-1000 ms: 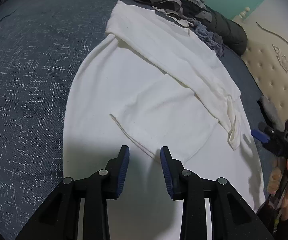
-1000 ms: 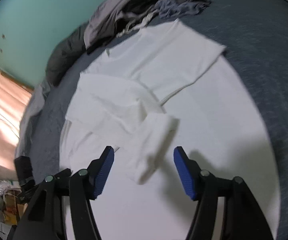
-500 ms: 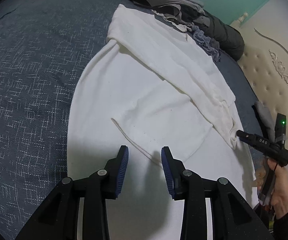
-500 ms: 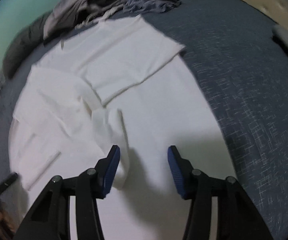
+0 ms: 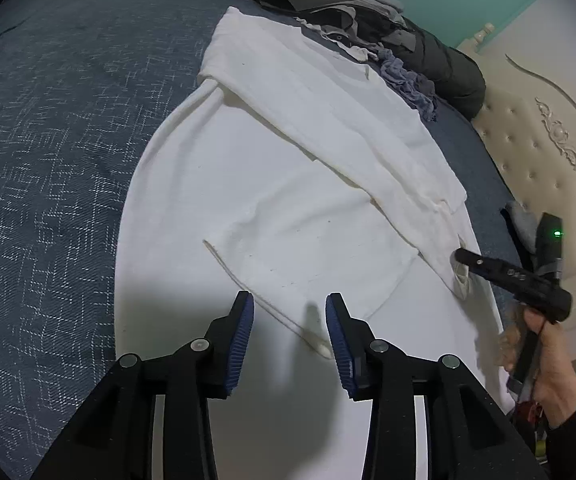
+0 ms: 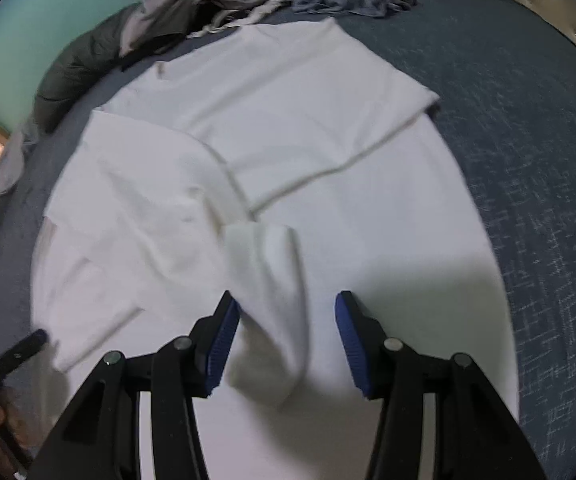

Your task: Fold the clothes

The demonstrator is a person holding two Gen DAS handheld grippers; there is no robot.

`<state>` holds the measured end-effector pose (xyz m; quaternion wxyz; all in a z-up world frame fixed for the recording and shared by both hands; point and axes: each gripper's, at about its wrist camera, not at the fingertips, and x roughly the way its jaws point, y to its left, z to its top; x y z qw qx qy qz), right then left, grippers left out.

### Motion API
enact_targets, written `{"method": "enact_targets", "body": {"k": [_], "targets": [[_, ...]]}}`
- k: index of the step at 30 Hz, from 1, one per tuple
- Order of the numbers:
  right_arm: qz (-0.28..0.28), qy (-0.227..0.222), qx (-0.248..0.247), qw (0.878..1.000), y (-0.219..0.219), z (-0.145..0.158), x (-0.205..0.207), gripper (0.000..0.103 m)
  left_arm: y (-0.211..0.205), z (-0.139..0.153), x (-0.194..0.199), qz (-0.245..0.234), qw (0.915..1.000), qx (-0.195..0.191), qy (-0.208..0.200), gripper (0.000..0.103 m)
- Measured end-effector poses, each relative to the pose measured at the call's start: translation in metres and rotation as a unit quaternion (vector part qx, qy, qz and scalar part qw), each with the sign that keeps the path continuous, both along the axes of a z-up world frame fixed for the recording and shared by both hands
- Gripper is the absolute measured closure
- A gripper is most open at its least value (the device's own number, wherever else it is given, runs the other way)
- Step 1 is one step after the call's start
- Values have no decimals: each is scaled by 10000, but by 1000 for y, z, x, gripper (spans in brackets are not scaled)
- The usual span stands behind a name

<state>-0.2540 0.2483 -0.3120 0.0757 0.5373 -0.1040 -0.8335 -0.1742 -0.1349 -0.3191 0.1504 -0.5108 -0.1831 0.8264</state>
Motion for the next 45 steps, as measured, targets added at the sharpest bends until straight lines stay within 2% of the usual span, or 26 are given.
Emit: {"method": "enact_targets", "body": {"k": [4,6,8,12,17,18,19,20,22,25,30,34,38,41,45], "targets": [[-462,224,39,9987,28,9,5,56,0,-2,-2,-29,10000,-16,3,59],[-591,332,-202,9975,39,13,7,56,-1,-3,-3,-10,10000,-9,-6,59],[-484,381,-488,9969,43,15,8,56,-1,-6,-3,7,10000,2,-23,58],[-287,230,-547,9978,29,8,-6,56,0,-9,-3,27,10000,29,-53,57],[-428,151,-707,9965,35,0,-7,56,1,-7,-3,24,10000,28,-13,56],[-389,127,-747,9964,35,-3,-6,58,1,-7,-3,20,10000,21,-8,56],[-362,117,-761,9964,36,-3,-5,74,1,-8,-3,19,10000,10,-5,56],[-334,107,-775,9964,36,-3,-4,94,0,-8,-3,25,10000,5,-9,55],[-356,103,-861,9956,40,-3,0,95,-2,-9,-4,42,10000,2,-25,55],[-366,288,-1010,9938,45,14,12,98,-4,-10,-4,66,10000,-7,-35,55],[-454,815,-1386,9859,63,54,39,99,-8,-9,-4,97,9999,-99,-34,55],[-740,1228,-1552,9774,82,71,63,100,-11,-5,-4,168,9997,-171,-29,55],[-975,915,-1672,9768,89,36,62,100,-13,4,-7,203,9992,-341,18,55],[-1097,735,-2055,9697,92,14,60,100,-17,10,-14,217,9984,-519,44,55],[-1107,722,-1897,9729,84,8,52,97,-25,14,-29,251,9967,-770,6,55]]}}
